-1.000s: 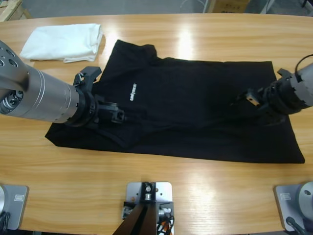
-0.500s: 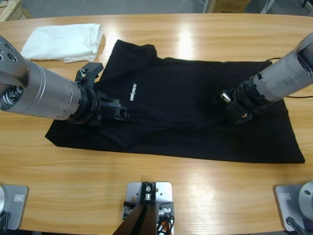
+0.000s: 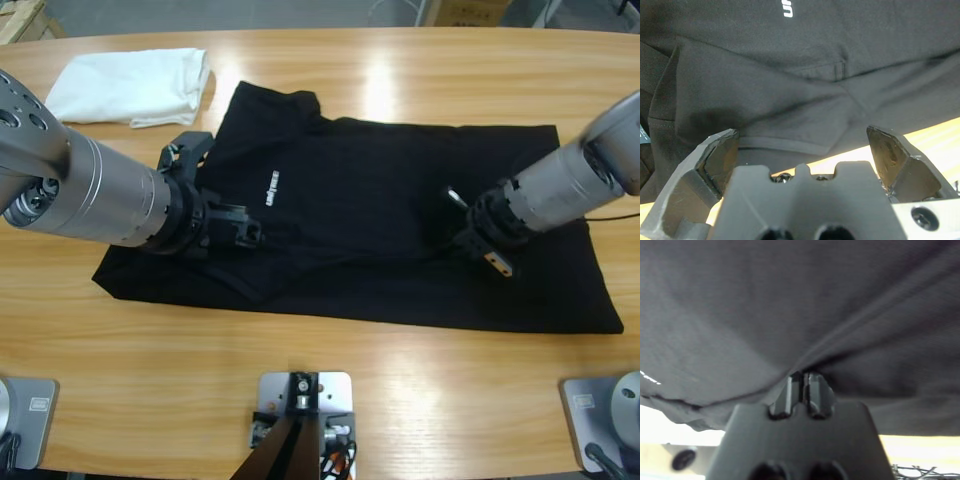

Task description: Fold clothes

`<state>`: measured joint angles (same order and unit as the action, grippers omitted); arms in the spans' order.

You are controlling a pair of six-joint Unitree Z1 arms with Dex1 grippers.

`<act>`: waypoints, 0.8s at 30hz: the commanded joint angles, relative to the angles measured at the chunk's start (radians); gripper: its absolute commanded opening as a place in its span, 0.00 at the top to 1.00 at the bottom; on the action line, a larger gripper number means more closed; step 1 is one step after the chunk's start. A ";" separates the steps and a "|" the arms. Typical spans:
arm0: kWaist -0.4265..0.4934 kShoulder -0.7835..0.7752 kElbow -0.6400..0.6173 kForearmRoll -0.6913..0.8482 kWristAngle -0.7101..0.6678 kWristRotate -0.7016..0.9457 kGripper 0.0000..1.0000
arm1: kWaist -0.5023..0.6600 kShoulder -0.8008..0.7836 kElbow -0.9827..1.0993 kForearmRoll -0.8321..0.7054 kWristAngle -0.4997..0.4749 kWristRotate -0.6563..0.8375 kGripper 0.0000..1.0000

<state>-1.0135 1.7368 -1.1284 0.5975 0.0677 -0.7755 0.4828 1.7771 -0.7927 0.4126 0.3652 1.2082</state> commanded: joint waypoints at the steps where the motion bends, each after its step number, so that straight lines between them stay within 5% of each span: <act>1: -0.004 0.053 0.019 -0.012 -0.014 0.012 0.01 | 0.000 -0.110 0.078 -0.031 -0.123 0.045 1.00; 6: -0.004 0.056 0.019 -0.019 -0.016 0.012 0.01 | 0.000 -0.158 0.107 -0.151 -0.239 0.018 1.00; 9: -0.005 0.056 0.019 -0.021 -0.018 0.012 0.01 | 0.013 -0.144 0.109 -0.167 -0.243 -0.024 0.13; 10: -0.005 0.056 0.021 -0.021 -0.019 0.012 0.01 | 0.018 -0.147 0.109 -0.167 -0.253 -0.042 0.02; 17: -0.008 0.026 0.039 -0.017 -0.003 -0.005 0.01 | 0.034 -0.298 0.105 -0.025 -0.410 -0.134 0.00; 20: -0.008 0.012 0.101 -0.018 0.018 -0.039 0.02 | 0.033 -0.373 0.086 0.197 -0.500 -0.164 0.00; 24: -0.016 0.041 0.157 -0.018 0.018 -0.045 0.02 | -0.095 -0.275 0.087 0.262 -0.477 -0.120 0.00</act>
<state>-1.0143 1.7450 -1.0848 0.5915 0.0704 -0.7920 0.5029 1.4581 -0.7141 0.5420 -0.0941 1.0636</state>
